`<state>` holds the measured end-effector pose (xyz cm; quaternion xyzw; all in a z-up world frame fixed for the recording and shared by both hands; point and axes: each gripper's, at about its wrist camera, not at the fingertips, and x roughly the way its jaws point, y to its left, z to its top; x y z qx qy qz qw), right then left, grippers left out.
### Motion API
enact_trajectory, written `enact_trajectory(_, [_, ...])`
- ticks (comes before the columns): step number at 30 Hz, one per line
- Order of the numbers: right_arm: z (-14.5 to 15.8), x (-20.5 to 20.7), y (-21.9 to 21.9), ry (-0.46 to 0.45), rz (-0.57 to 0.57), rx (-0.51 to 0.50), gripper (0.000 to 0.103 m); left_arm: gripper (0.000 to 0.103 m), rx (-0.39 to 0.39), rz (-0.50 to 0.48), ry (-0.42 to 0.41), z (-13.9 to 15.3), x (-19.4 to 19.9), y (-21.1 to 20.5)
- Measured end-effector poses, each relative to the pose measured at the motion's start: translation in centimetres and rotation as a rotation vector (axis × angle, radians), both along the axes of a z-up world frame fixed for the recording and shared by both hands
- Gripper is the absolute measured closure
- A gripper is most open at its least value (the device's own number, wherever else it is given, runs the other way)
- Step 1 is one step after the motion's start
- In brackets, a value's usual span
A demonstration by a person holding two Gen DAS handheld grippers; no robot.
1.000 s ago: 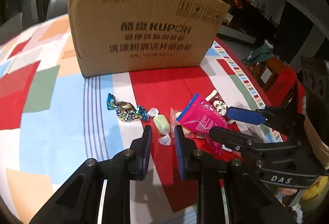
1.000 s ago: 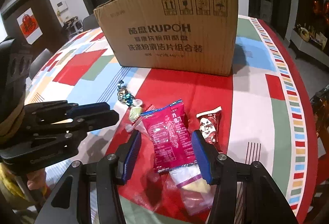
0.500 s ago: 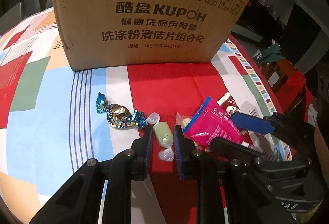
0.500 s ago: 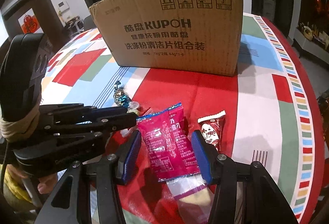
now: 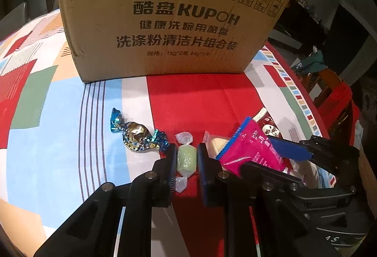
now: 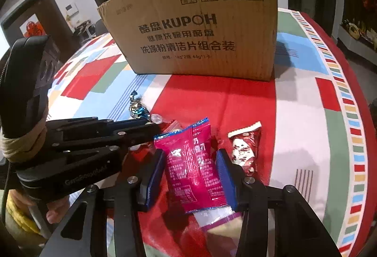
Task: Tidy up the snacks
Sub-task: 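Grasp the pale green candy with the left tool while the right tool grasps the pink packet, then carry both held snacks into the cardboard box and open both tools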
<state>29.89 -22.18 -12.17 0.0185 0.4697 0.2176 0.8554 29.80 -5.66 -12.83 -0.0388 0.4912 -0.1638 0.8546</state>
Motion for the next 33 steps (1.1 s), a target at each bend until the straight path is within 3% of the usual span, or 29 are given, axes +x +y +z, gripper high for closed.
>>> enact_trajectory(6, [-0.5, -0.2, 0.4, 0.008, 0.011, -0.013, 0.057, 0.085, -0.008, 0.006, -0.022, 1.0, -1.2, 0.5])
enact_trajectory(17, [0.7, -1.5, 0.9, -0.034, -0.009, -0.038, 0.07, 0.085, -0.031, 0.031, -0.042, 2.6, -3.8, 2.2])
enact_trajectory(33, [7.1, -3.6, 0.8, -0.179, -0.059, -0.009, 0.071, 0.085, -0.046, 0.028, -0.177, 8.6, -5.7, 3.0])
